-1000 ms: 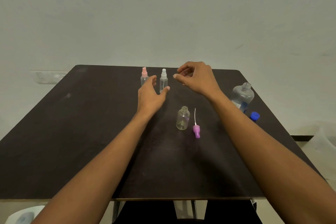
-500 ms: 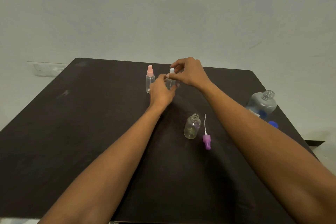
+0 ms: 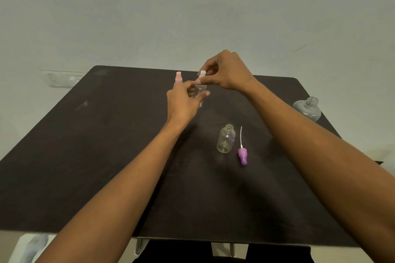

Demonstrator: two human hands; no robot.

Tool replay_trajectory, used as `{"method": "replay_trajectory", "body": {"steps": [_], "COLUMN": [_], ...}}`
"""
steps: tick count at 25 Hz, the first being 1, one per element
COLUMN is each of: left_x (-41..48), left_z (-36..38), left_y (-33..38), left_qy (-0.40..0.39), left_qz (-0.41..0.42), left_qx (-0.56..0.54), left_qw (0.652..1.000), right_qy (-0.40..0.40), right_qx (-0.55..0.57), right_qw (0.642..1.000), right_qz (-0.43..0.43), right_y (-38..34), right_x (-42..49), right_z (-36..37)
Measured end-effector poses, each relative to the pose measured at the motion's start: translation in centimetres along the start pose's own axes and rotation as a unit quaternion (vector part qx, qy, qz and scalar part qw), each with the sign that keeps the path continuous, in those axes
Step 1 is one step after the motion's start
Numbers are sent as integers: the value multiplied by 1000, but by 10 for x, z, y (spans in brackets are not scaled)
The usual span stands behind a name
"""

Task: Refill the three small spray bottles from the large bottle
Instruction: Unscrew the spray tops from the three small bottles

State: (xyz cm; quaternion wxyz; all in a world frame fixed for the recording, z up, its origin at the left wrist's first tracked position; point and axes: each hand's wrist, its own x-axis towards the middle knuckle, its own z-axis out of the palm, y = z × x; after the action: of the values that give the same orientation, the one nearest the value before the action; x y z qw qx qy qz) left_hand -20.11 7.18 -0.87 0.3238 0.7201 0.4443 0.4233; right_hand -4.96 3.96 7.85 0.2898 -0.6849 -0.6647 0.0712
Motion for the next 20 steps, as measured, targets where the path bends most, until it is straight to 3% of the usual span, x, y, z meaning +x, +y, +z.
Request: {"method": "replay_trajectory", "body": {"steps": [13,20], "left_x": [-93,-112], "left_z": [-103,-137], "left_y": [17,20], "left_qy": [-10,-96], "left_qz": [35,41], "left_qx": [-4,-37], "left_qw": [999,994], "right_qy": [-97,-203], "right_qx": [47,93], "right_qw": [985,951], "right_qz": [-137,-214], "right_y": [-96,-110], "right_x": [-68,-83], "right_z": [-18,-35]}}
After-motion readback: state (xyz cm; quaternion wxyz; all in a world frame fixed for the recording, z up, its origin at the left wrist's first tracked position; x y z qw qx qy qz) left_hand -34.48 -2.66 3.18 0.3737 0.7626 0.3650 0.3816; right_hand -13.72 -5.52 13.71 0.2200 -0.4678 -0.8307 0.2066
